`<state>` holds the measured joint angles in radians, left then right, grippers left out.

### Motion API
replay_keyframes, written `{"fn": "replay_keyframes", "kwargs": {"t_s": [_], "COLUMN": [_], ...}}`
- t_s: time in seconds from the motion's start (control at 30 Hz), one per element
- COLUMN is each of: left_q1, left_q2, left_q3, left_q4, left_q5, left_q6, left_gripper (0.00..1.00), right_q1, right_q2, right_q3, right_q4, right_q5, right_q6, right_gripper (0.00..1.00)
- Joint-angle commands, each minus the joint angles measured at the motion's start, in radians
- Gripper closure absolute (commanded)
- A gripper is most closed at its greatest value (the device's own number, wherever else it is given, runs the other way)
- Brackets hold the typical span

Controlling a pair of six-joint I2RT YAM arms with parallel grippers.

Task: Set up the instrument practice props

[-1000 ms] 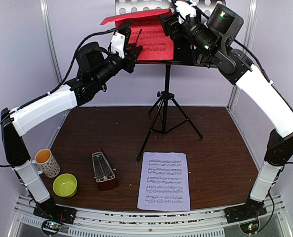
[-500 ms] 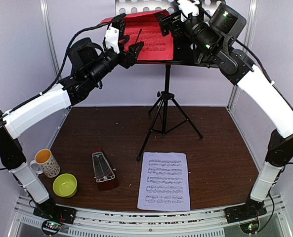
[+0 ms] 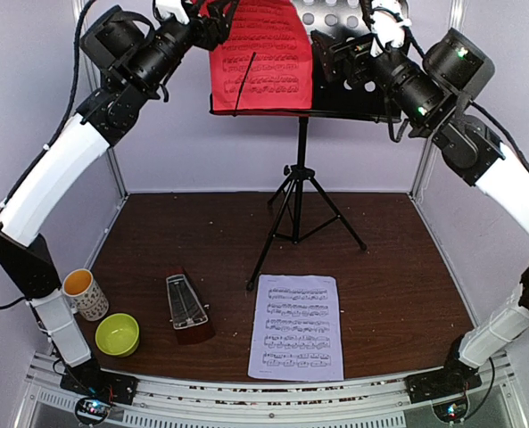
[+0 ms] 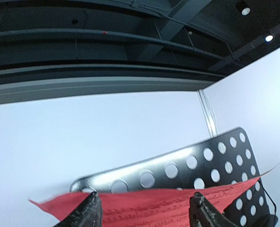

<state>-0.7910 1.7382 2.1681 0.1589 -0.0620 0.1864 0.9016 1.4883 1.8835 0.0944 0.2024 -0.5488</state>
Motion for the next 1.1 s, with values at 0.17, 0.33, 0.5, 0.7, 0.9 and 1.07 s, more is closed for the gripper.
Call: {"fn": "replay_keyframes", "kwargs": {"t_s": [0.17, 0.33, 0.5, 0.7, 0.9, 1.07], "left_q1": [0.066, 0.085, 0.112, 0.116, 0.115, 0.115], "left_q2": [0.203, 0.236, 0.251, 0.217, 0.117, -0.017], "left_q3": [0.264, 0.279, 0.303, 0.292, 0.204, -0.001], "left_q4": [-0.026, -0.014, -0.005, -0.041, -0.1, -0.088], "left_q5": [-0.016, -0.009, -0.027, 0.008, -0.001, -0.001], "left_q6": [0.038, 0.035, -0.015, -0.045, -0.076, -0.099], "left_gripper": [0.35, 0.37, 0.35, 0.3, 0.24, 0.18], "right_q1": [0.009, 0.008, 0.008, 0.008, 0.008, 0.006], "right_q2": [-0.202, -0.261, -0.28, -0.31, -0.341, -0.364], "right_q3": [-0.274, -0.346, -0.373, -0.385, -0.396, -0.405], "right_q4": [0.094, 0.099, 0.081, 0.055, 0.013, -0.049], "right_q5": [0.058, 0.076, 0.083, 0.1, 0.125, 0.164], "right_q6": [0.08, 0.096, 0.105, 0.131, 0.182, 0.234], "right_gripper": [0.0, 0.0, 0.0, 0.0, 0.0, 0.0]}}
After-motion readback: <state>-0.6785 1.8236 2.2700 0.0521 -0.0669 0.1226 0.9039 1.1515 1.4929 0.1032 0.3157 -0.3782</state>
